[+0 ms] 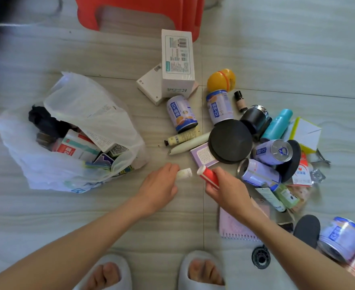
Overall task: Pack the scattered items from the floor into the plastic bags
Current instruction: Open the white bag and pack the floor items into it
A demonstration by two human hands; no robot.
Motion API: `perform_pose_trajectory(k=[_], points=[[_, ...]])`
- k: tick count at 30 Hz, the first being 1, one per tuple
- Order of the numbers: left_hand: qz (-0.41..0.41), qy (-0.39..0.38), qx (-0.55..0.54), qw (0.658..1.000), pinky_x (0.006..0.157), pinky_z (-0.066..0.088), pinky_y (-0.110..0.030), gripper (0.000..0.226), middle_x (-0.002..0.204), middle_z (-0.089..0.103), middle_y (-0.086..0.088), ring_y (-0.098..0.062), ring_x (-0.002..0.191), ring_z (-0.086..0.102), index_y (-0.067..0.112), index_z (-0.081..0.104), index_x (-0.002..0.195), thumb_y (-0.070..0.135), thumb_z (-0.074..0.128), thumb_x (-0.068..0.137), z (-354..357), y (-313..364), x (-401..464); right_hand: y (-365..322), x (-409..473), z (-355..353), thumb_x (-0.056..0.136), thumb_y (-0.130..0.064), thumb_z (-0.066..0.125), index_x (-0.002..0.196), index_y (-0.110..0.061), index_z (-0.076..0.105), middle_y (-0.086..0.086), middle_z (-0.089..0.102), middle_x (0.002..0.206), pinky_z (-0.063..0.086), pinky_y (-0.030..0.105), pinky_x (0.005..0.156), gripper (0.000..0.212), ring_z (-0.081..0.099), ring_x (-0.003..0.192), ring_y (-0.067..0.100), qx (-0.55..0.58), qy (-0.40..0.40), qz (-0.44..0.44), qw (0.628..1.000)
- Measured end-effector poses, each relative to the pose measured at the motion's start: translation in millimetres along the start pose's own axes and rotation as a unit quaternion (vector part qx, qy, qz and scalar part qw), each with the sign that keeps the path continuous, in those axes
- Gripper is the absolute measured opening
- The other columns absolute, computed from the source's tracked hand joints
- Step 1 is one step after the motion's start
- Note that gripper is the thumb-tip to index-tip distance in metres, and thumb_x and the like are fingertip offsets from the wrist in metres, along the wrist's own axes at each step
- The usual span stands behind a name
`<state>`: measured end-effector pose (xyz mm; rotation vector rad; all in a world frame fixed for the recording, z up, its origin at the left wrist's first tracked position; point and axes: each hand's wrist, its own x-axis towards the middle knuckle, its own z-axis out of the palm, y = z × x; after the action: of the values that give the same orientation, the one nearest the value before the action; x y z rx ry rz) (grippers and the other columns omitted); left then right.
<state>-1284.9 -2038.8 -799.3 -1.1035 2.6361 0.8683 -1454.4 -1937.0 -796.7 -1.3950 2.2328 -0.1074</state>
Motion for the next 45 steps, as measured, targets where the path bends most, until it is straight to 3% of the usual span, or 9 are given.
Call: perform_pose_trajectory(k=[5, 11, 19, 24, 29, 32, 35, 40, 45], points=[[-0.017, 0.118, -0.181, 0.976, 0.066, 0.041, -0.021, 0.031, 0.095, 0.056, 0.01, -0.005, 0.076, 0.052, 0.024, 0.055, 0.117, 0.019, 0.058, 0.087, -51.1, -1.7, -44.1, -61.4, 3.0, -29.1, 0.09, -0.036, 0.054, 0.114, -0.014, 0.054, 0.006, 0.06, 0.075, 0.043, 0.022, 0.047, 0.033, 0.054, 0.049, 0.012, 0.382, -0.117, 0.109, 0.91], [-0.17, 0.217, -0.23, 0.933, 0.053, 0.039, -0.021, 0.033, 0.086, 0.053, 0.017, -0.008, 0.065, 0.055, 0.034, 0.039, 0.108, 0.015, 0.056, 0.086, -104.2, -32.4, -112.7, -136.8, 2.3, -55.4, 0.091, -0.033, 0.054, 0.097, -0.017, 0.061, 0.003, 0.059, 0.058, 0.035, 0.02, 0.038, 0.018, 0.047, 0.039, 0.014, 0.455, -0.332, 0.063, 0.824], [-0.236, 0.328, -0.078, 0.911, 0.074, 0.034, -0.029, 0.034, 0.113, 0.047, -0.019, -0.032, 0.094, 0.048, 0.003, 0.046, 0.121, -0.003, 0.046, 0.088, -138.7, -95.5, -103.6, -228.7, 27.5, -42.1, 0.093, -0.008, 0.045, 0.088, -0.013, 0.05, 0.008, 0.052, 0.085, 0.045, 0.026, 0.056, 0.009, 0.053, 0.063, 0.019, 0.642, -0.241, 0.136, 0.715], [-0.274, 0.363, -0.079, 0.887, 0.071, 0.041, -0.033, 0.026, 0.118, 0.044, -0.019, -0.035, 0.085, 0.056, 0.001, 0.052, 0.114, -0.001, 0.051, 0.088, -140.3, -109.9, -86.1, -246.3, 27.1, -18.4, 0.094, -0.023, 0.041, 0.089, -0.018, 0.055, 0.0, 0.059, 0.089, 0.052, 0.044, 0.091, 0.015, 0.063, 0.09, 0.027, 0.601, -0.099, 0.132, 0.782], [-0.243, 0.36, -0.118, 0.893, 0.075, 0.044, -0.037, 0.029, 0.114, 0.053, -0.014, -0.03, 0.091, 0.056, 0.005, 0.046, 0.118, 0.001, 0.05, 0.09, -131.2, -119.1, -85.7, -244.9, 25.1, -22.5, 0.091, -0.016, 0.051, 0.123, -0.022, 0.05, 0.004, 0.053, 0.12, 0.042, 0.028, 0.098, 0.033, 0.054, 0.109, 0.021, 0.399, 0.014, 0.01, 0.917], [-0.219, 0.348, -0.157, 0.898, 0.079, 0.04, -0.026, 0.031, 0.115, 0.058, -0.008, -0.019, 0.096, 0.056, 0.009, 0.046, 0.121, 0.002, 0.049, 0.091, -128.8, -123.9, -82.2, -250.9, 36.3, -27.3, 0.089, -0.012, 0.052, 0.136, -0.023, 0.041, 0.006, 0.054, 0.13, 0.043, 0.035, 0.101, 0.05, 0.055, 0.116, 0.022, 0.405, 0.008, -0.032, 0.914], [-0.204, 0.336, -0.165, 0.905, 0.083, 0.036, -0.014, 0.03, 0.12, 0.058, -0.009, -0.02, 0.109, 0.056, 0.008, 0.05, 0.122, 0.004, 0.047, 0.092, -126.6, -122.3, -77.3, -263.1, 42.4, -37.1, 0.09, -0.006, 0.048, 0.141, -0.022, 0.034, 0.001, 0.055, 0.13, 0.04, 0.019, 0.093, 0.055, 0.055, 0.118, 0.015, 0.425, -0.067, -0.085, 0.899], [-0.169, 0.392, -0.161, 0.89, 0.083, 0.031, -0.01, 0.032, 0.117, 0.054, -0.009, -0.014, 0.103, 0.05, 0.005, 0.048, 0.124, 0.003, 0.045, 0.092, -121.2, -109.3, -82.2, -259.9, 46.0, -39.5, 0.094, -0.013, 0.047, 0.136, -0.013, 0.042, 0.003, 0.05, 0.137, 0.04, 0.033, 0.104, 0.043, 0.05, 0.123, 0.019, 0.401, -0.091, -0.084, 0.908], [-0.064, 0.397, -0.077, 0.912, 0.082, 0.043, -0.026, 0.025, 0.101, 0.058, -0.011, -0.018, 0.095, 0.05, 0.005, 0.058, 0.107, 0.005, 0.041, 0.088, -103.4, -81.2, -88.2, -206.8, 21.4, -39.8, 0.094, -0.016, 0.048, 0.094, -0.02, 0.061, 0.001, 0.067, 0.08, 0.05, 0.025, 0.063, 0.013, 0.063, 0.066, 0.013, 0.465, -0.121, -0.024, 0.877]])
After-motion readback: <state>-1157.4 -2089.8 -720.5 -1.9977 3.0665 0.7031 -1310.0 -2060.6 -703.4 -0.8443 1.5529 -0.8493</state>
